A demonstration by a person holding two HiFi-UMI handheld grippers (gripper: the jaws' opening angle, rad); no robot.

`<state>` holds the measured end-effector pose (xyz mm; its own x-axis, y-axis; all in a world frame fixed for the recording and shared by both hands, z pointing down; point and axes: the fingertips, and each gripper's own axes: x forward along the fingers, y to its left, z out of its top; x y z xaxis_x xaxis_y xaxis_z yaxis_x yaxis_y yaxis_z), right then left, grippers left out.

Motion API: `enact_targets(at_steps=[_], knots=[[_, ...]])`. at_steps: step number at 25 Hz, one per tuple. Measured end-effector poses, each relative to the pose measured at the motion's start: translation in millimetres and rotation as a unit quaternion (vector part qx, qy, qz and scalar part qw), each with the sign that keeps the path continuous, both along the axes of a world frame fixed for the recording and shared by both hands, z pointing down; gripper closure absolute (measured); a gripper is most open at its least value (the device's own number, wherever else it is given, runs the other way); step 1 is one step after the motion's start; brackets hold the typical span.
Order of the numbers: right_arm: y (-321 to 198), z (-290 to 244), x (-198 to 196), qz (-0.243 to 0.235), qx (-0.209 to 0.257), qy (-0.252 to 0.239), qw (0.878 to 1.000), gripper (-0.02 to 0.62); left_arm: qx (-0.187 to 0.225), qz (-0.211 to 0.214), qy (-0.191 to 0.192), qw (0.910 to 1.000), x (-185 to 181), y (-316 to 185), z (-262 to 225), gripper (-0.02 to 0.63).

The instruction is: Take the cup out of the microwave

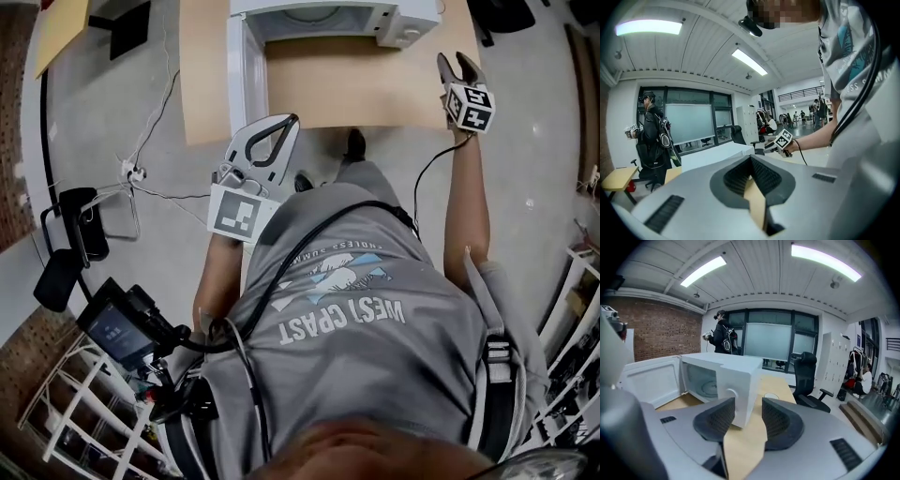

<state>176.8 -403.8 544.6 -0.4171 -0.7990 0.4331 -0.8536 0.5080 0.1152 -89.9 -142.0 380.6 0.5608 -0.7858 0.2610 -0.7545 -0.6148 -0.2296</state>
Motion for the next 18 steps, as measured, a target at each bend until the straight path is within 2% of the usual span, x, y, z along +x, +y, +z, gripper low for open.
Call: enact_targets(at_steps=[4,7,10,14,18], knots=[[68,-71,-28,-0.031,0.045,-0.024,0.998,0.413,0.011,-0.007,0.007,0.9999,-2,55,-17,0.563],[113,-115,-34,-0.046,0.067,-0.054,0.995,0.413,0.0,-0.011,0.019,0.9998,8,81,-18,0.563],[150,-146,-55,-0.063,0.087,-0.092,0.99,0.422,-0.005,-0.017,0.031,0.9994,6,97,-9,0.563],[216,-179,-95,-0.09,0.116,-0.11,0.983,0.433,-0.001,-0.018,0.054,0.9984,-11,132,0,0.563],[301,-206,-92,-0.112,0.143,-0.113,0.977,0.433,0.005,-0.001,0.065,0.9979,6,189,5,0.563]])
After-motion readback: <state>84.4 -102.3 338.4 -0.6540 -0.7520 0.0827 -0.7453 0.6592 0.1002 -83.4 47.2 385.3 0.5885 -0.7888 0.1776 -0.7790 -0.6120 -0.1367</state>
